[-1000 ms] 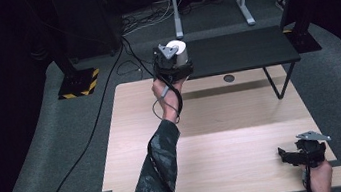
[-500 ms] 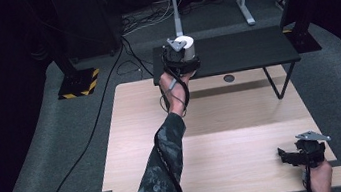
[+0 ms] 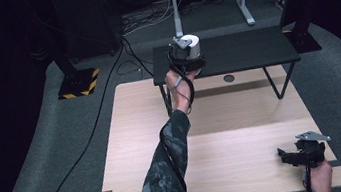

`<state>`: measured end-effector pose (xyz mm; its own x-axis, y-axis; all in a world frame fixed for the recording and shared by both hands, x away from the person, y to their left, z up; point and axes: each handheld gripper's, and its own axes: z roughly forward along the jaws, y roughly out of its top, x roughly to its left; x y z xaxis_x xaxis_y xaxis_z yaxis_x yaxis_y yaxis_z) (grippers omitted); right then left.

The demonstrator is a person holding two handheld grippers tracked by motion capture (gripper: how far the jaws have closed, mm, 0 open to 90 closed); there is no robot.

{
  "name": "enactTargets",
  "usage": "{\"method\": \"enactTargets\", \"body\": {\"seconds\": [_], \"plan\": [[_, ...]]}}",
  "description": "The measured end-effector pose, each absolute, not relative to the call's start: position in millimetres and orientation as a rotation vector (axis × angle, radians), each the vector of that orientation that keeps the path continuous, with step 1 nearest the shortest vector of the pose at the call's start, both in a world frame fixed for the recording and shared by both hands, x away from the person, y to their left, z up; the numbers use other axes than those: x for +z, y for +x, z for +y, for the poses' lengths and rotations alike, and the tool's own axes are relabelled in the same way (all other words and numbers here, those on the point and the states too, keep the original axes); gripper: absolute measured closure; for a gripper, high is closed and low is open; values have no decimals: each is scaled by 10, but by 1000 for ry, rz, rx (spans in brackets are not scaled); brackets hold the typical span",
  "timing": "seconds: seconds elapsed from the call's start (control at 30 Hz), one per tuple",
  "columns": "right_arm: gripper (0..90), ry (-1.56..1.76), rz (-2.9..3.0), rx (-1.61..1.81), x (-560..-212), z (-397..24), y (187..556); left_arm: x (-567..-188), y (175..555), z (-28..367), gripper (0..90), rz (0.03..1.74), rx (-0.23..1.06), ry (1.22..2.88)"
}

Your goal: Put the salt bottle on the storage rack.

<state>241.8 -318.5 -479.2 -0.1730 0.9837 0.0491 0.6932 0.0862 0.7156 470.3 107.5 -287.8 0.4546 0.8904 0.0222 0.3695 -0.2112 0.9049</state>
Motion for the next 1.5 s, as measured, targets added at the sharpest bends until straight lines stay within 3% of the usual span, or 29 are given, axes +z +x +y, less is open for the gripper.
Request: {"method": "enactTargets", "body": {"seconds": [1.0,1.07,1.13,1.23,1.5], "plan": [[0,1643,1927,865,-4795,-3200,2419,-2927,4747,1087,281,1049,722,1793],[0,1643,1927,867,-4795,-3202,2419,-2909,4768,1094,225,1051,711,1809],[0,1643,1927,869,-4796,-3206,2418,-2908,4753,1104,80,1050,718,1812],[0,1641,1927,870,-4798,-3207,2418,-2902,4670,1121,4,1045,756,1800],[0,1645,1924,867,-4796,-3203,2417,-2941,4369,1359,0,1000,816,1811]]}}
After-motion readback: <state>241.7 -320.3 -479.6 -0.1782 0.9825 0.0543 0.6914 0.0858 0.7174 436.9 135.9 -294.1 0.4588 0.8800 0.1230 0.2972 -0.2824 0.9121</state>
